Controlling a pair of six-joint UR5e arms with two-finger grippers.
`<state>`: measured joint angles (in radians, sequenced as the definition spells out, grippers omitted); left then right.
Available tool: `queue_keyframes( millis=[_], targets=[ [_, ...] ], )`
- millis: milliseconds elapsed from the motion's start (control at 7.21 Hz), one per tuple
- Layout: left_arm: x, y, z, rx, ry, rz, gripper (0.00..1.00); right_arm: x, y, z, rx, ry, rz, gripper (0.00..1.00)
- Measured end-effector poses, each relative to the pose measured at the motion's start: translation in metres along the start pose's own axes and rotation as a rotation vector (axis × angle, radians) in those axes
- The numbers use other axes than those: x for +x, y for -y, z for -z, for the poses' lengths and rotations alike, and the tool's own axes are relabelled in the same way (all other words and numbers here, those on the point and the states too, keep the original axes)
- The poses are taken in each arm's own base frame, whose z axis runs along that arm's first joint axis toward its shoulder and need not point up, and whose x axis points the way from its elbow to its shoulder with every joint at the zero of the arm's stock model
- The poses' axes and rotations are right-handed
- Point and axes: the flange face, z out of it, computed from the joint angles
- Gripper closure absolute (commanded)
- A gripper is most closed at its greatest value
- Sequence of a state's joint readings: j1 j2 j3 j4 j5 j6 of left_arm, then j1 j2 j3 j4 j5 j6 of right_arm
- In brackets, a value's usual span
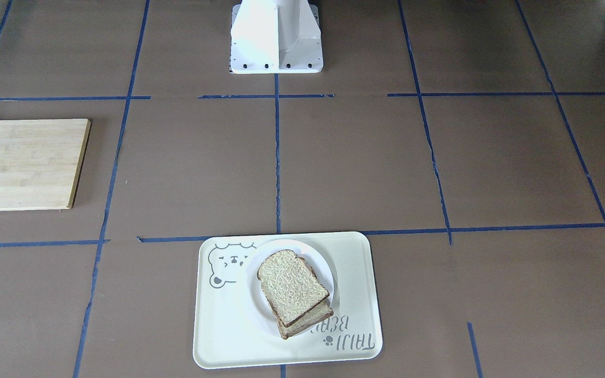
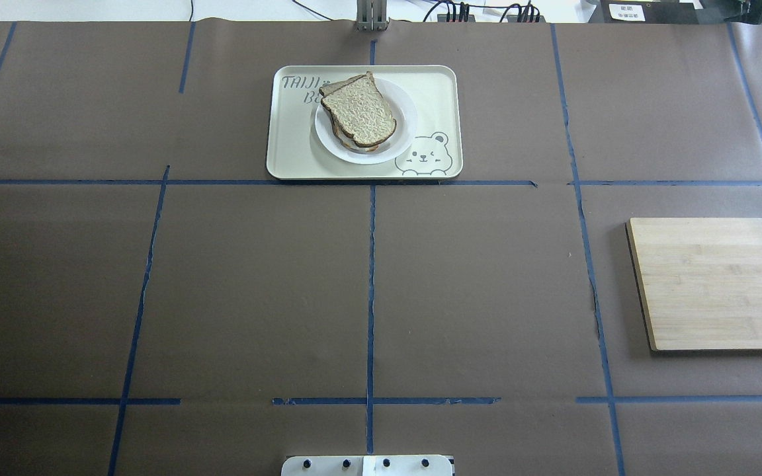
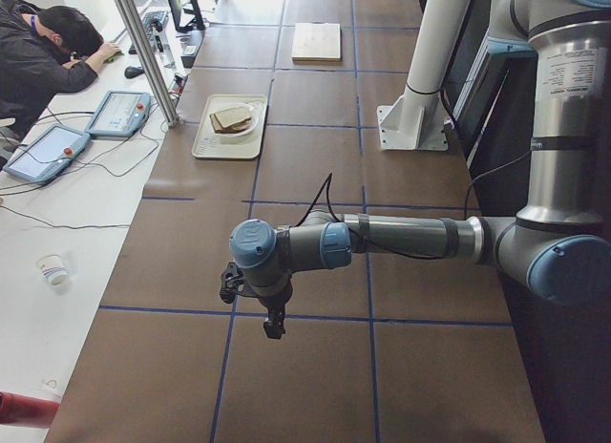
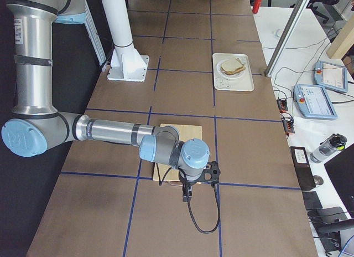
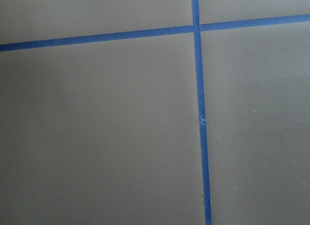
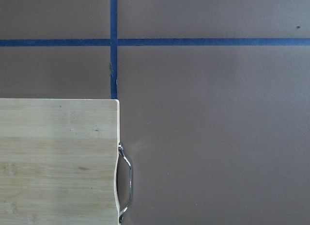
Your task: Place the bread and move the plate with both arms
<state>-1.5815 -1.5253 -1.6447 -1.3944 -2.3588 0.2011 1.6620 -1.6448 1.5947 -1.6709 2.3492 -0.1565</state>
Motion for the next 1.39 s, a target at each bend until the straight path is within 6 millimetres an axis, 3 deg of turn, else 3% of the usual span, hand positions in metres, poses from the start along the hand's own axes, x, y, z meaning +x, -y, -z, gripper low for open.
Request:
queue_keyframes(
  millis=[555,1387],
  targets=[
    [0.0039,0.0012,0.0009,0.010,-0.030,0.028,0.00,-0.0053,0.0093,0.0065,0.059,-0.005,-0.094,0.01],
    [-0.0006,0.0018,-0.0030,0.021,-0.025,0.028,0.00,-0.0048,0.0087,0.0058,0.067,-0.005,-0.098,0.01]
  ],
)
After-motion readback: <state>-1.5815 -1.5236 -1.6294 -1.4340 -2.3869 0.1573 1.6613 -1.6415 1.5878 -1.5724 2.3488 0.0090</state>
